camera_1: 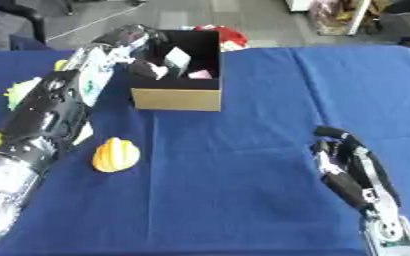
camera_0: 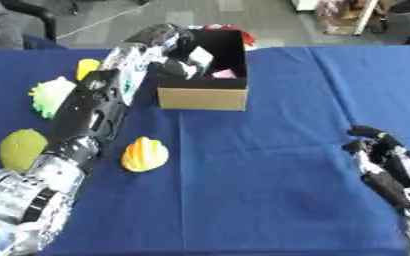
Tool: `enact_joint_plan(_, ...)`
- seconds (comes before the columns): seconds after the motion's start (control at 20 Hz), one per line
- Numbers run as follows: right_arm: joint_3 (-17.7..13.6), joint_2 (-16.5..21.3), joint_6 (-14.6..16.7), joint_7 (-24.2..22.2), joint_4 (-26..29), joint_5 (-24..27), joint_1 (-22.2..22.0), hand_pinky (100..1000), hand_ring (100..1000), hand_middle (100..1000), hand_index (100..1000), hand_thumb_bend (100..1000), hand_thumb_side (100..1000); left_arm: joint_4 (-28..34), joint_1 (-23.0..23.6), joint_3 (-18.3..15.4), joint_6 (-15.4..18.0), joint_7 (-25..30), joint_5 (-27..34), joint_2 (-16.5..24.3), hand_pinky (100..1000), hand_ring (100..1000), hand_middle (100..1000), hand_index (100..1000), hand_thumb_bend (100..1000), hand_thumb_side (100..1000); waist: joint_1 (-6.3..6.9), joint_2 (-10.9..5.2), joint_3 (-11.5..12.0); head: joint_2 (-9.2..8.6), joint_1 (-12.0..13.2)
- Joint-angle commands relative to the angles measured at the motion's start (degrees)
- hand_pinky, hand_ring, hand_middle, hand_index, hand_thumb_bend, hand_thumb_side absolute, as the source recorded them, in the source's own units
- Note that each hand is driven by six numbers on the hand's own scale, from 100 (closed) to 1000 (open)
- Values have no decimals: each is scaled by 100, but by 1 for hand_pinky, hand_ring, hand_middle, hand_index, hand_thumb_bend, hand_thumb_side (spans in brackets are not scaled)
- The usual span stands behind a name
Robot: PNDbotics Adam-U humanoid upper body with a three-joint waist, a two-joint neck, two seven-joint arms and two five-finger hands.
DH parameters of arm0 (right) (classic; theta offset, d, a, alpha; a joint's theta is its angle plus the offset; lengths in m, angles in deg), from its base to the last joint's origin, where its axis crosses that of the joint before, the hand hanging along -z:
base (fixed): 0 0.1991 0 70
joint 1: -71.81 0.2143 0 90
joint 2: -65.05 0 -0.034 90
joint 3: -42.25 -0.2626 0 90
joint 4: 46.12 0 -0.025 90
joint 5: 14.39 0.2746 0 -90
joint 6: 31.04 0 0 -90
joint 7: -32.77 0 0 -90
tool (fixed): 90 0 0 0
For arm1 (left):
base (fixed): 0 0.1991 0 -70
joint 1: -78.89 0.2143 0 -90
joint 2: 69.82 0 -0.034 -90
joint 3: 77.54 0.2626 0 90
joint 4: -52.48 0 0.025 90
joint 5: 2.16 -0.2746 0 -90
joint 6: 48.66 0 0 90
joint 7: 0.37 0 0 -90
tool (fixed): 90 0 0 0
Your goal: Pick up objects on the table and place them in the box.
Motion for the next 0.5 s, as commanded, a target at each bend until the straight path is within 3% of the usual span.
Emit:
enact_joint_plan(0.05, -35, 59, 8, -13, 79, -21, 69, 758, 663, 743, 802, 100, 370, 380, -162, -120, 78, 128, 247, 335, 804, 722, 758, 897, 174, 385, -5, -89, 11, 23, -14)
enact_joint_plan(0.25, -45, 79, 9, -5, 75, -29, 63, 758, 663, 743, 802, 100, 373, 897, -102, -198, 168, 336, 819, 755, 793, 685, 710, 877, 155, 288, 20, -104, 45, 23, -23)
enact_joint_plan(0.35, -44, 86, 13, -10, 79, -33, 57, 758, 663, 743, 802, 100, 376, 1113, -44, -205, 264, 503, 1087, 1002, 791, 673, 693, 870, 150, 292, 42, -116, 70, 23, -30)
enact_joint_plan(0.5, -56, 109, 12, -6, 81, -44, 45, 758, 663, 743, 802, 100, 376, 1384, 136, -82, 580, 977, 1400, 1385, 801, 693, 712, 876, 229, 305, 77, -131, 107, 23, -65)
